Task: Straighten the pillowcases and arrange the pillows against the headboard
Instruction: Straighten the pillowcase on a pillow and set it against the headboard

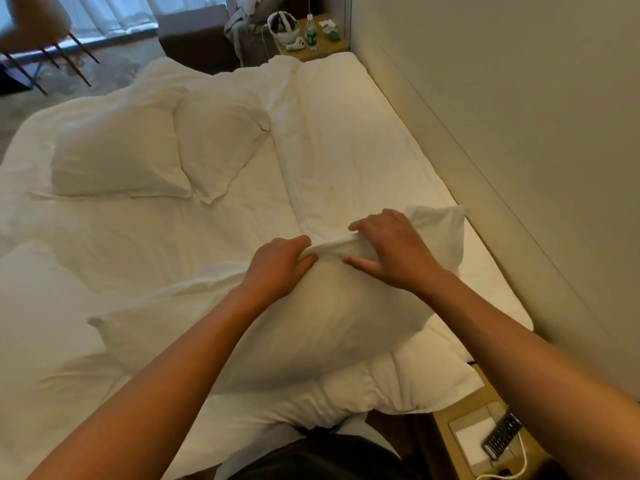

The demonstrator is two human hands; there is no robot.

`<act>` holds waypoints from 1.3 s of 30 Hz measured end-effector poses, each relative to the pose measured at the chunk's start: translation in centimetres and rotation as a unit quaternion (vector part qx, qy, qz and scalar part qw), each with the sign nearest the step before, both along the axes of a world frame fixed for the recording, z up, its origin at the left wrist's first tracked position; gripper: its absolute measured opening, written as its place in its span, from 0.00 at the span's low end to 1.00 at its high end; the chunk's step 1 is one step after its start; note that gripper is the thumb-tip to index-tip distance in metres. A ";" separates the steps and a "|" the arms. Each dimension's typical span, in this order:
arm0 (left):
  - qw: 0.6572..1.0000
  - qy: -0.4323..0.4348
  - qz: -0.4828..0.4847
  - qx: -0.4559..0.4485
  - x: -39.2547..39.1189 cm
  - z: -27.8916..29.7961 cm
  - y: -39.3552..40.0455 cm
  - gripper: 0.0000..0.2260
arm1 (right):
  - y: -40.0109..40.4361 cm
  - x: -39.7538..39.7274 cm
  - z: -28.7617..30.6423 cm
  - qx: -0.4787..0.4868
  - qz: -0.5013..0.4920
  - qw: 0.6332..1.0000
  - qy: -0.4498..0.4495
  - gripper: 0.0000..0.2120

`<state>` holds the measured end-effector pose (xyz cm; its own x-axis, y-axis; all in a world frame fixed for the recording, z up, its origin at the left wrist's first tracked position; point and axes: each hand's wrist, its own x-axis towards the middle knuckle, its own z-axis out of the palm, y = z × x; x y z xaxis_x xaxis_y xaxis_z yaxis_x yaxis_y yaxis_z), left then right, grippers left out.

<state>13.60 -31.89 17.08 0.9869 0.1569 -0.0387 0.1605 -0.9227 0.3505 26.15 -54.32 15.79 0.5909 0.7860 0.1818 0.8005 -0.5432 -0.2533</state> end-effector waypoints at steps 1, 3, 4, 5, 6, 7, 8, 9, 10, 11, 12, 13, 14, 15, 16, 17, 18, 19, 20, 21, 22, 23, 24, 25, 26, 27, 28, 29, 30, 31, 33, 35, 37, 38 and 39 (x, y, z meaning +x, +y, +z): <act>1.000 0.001 0.000 0.000 -0.4 0.0 0.3 0.10 | 1.3 -0.7 -0.3 -0.014 0.009 1.000 0.004 0.22; 1.000 -0.003 0.004 -0.002 -1.7 0.0 1.5 0.08 | 3.6 -1.9 -0.8 -0.041 0.013 0.999 0.025 0.16; 1.000 -0.003 0.009 0.000 -2.5 -0.1 2.4 0.08 | 4.4 -2.5 -1.0 -0.047 0.005 0.998 0.033 0.14; 1.000 0.003 0.019 0.006 -3.2 -0.1 3.4 0.07 | 5.0 -2.9 -1.1 -0.045 -0.009 0.998 0.040 0.14; 0.999 0.013 0.028 0.016 -3.9 -0.2 4.5 0.08 | 5.3 -3.3 -1.2 -0.039 -0.028 0.998 0.043 0.14; 0.999 0.027 0.034 0.027 -4.5 -0.2 5.6 0.09 | 5.5 -3.6 -1.1 -0.031 -0.048 0.997 0.043 0.13; 0.998 0.040 0.039 0.031 -5.0 -0.2 6.6 0.10 | 5.6 -3.8 -1.1 -0.024 -0.065 0.997 0.041 0.13; 0.997 0.049 0.042 0.031 -5.5 -0.3 7.5 0.10 | 5.6 -3.9 -1.0 -0.021 -0.080 0.996 0.037 0.13; 0.997 0.053 0.041 0.032 -5.9 -0.3 8.4 0.10 | 5.7 -4.0 -0.9 -0.020 -0.094 0.995 0.033 0.13; 0.997 0.056 0.038 0.039 -6.3 -0.3 9.2 0.10 | 5.7 -4.1 -0.8 -0.020 -0.109 0.993 0.034 0.13; 0.996 0.062 0.033 0.049 -6.7 -0.4 9.9 0.09 | 5.8 -4.2 -0.6 -0.020 -0.122 0.992 0.036 0.13; 0.996 0.069 0.030 0.057 -7.0 -0.5 10.5 0.09 | 5.8 -4.3 -0.5 -0.021 -0.133 0.990 0.039 0.12; 0.995 0.075 0.031 0.060 -7.3 -0.5 11.1 0.08 | 5.8 -4.4 -0.3 -0.023 -0.143 0.989 0.039 0.11; 0.995 0.077 0.036 0.058 -7.5 -0.6 11.6 0.07 | 5.9 -4.6 -0.2 -0.026 -0.150 0.988 0.034 0.11; 0.995 0.075 0.041 0.052 -7.7 -0.7 12.0 0.08 | 5.9 -4.8 -0.1 -0.028 -0.155 0.987 0.021 0.10; 0.996 0.069 0.045 0.044 -7.9 -0.7 12.4 0.08 | 5.8 -4.8 0.0 -0.030 -0.159 0.987 -0.005 0.10; 0.997 0.060 0.045 0.033 -8.0 -0.7 12.7 0.08 | 5.7 -4.8 0.0 -0.033 -0.164 0.985 -0.037 0.10; 0.998 0.047 0.042 0.021 -8.2 -0.7 13.0 0.09 | 5.6 -4.8 0.1 -0.035 -0.172 0.982 -0.069 0.10; 0.999 0.033 0.038 0.008 -8.3 -0.7 13.3 0.09 | 5.5 -4.9 0.1 -0.035 -0.183 0.978 -0.093 0.11; 0.999 0.019 0.034 -0.006 -8.5 -0.6 13.5 0.09 | 5.5 -4.9 0.1 -0.033 -0.190 0.975 -0.108 0.11; 0.999 0.008 0.031 -0.023 -8.6 -0.6 13.7 0.10 | 5.4 -4.8 0.2 -0.029 -0.195 0.974 -0.110 0.11; 0.999 0.000 0.033 -0.043 -8.7 -0.5 13.9 0.11 | 5.3 -4.7 0.2 -0.024 -0.201 0.974 -0.098 0.12; 0.997 -0.005 0.038 -0.062 -8.8 -0.5 14.1 0.11 | 5.3 -4.6 0.3 -0.018 -0.212 0.974 -0.077 0.11; 0.996 -0.008 0.045 -0.077 -8.9 -0.5 14.2 0.10 | 5.4 -4.5 0.4 -0.012 -0.227 0.972 -0.055 0.11; 0.995 -0.011 0.053 -0.085 -8.9 -0.6 14.2 0.10 | 5.4 -4.4 0.4 -0.005 -0.242 0.970 -0.034 0.10; 0.994 -0.011 0.059 -0.093 -8.9 -0.7 14.2 0.10 | 5.4 -4.3 0.3 0.002 -0.253 0.967 -0.014 0.09; 0.992 -0.008 0.067 -0.102 -8.9 -0.9 14.2 0.10 | 5.4 -4.1 0.2 0.006 -0.257 0.966 0.007 0.09; 0.991 -0.001 0.077 -0.109 -8.8 -1.2 14.2 0.10 | 5.4 -4.0 0.1 0.007 -0.255 0.966 0.028 0.09; 0.990 0.013 0.085 -0.108 -8.7 -1.4 14.3 0.11 | 5.4 -3.8 -0.1 0.008 -0.252 0.966 0.051 0.09; 0.991 0.032 0.089 -0.096 -8.7 -1.5 14.3 0.13 | 5.3 -3.6 -0.3 0.011 -0.250 0.965 0.075 0.09; 0.990 0.083 0.096 -0.057 -8.6 -1.6 14.4 0.14 | 5.1 -3.1 -0.5 0.019 -0.241 0.964 0.111 0.10; 0.987 0.113 0.112 -0.035 -8.5 -1.9 14.5 0.12 | 5.0 -2.5 -0.5 0.035 -0.226 0.964 0.136 0.12; 0.985 0.113 0.125 -0.036 -8.5 -2.4 14.7 0.13 | 4.7 -2.0 -0.6 0.045 -0.211 0.966 0.144 0.11; 0.986 0.108 0.124 -0.038 -8.6 -2.6 14.9 0.14 | 4.6 -1.7 -0.6 0.044 -0.203 0.968 0.139 0.11; 0.987 0.100 0.120 -0.041 -8.7 -2.7 14.9 0.14 | 4.4 -1.4 -0.7 0.044 -0.194 0.971 0.135 0.10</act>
<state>4.86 -16.94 14.37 0.8929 0.3730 -0.2521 0.4444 -0.8196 0.3615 24.79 -49.89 15.12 0.8747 0.4834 0.0358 0.4380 -0.7567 -0.4853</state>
